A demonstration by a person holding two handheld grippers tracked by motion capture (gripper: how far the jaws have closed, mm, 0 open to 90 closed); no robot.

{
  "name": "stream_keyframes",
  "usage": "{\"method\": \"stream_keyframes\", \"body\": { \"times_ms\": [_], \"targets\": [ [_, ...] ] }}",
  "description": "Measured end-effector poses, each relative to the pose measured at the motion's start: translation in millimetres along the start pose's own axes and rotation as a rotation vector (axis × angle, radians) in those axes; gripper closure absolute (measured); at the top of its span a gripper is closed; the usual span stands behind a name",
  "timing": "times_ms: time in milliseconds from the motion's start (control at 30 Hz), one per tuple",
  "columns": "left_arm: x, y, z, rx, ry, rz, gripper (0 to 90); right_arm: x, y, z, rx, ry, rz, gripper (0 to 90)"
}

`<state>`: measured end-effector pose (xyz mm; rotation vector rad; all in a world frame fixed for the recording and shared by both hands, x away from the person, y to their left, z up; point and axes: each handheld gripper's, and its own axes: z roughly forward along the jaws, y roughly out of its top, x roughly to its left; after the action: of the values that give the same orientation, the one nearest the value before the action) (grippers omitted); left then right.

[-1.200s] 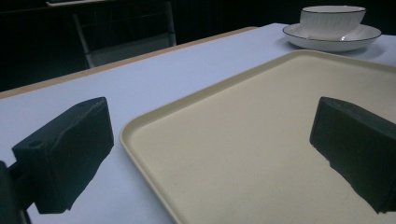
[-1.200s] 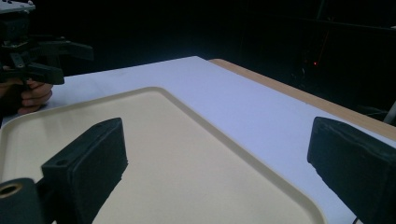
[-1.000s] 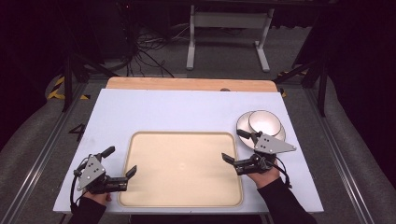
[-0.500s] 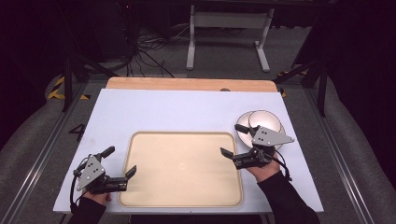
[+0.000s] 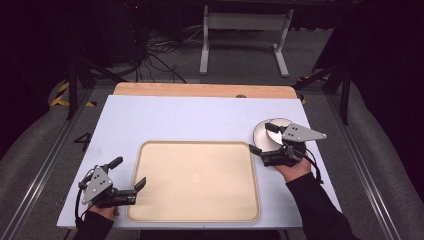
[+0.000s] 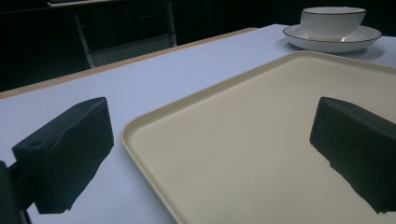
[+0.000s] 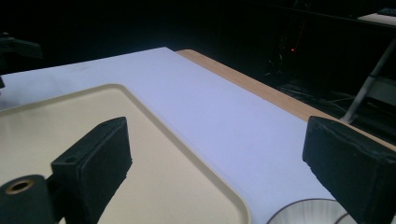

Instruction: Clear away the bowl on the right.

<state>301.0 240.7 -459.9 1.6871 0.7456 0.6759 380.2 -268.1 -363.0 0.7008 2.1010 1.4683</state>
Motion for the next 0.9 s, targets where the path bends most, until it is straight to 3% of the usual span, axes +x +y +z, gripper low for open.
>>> {"method": "stream_keyframes", "body": {
  "times_ms": [367,633,900],
  "targets": [
    [-0.1,-0.1,0.1,-0.002,0.0,0.0,0.2,-26.5,0.4,-7.9,0.005,-0.058,0.042,7.5],
    [-0.1,-0.1,0.0,-0.002,0.0,0.0,0.1,-45.3,1.9,-13.2,0.028,-0.094,0.041,7.5],
    [-0.4,-0.1,-0.2,-0.003,0.0,0.001,0.1,-58.5,3.5,-19.5,0.015,-0.111,0.039,7.4]
  ]
}}
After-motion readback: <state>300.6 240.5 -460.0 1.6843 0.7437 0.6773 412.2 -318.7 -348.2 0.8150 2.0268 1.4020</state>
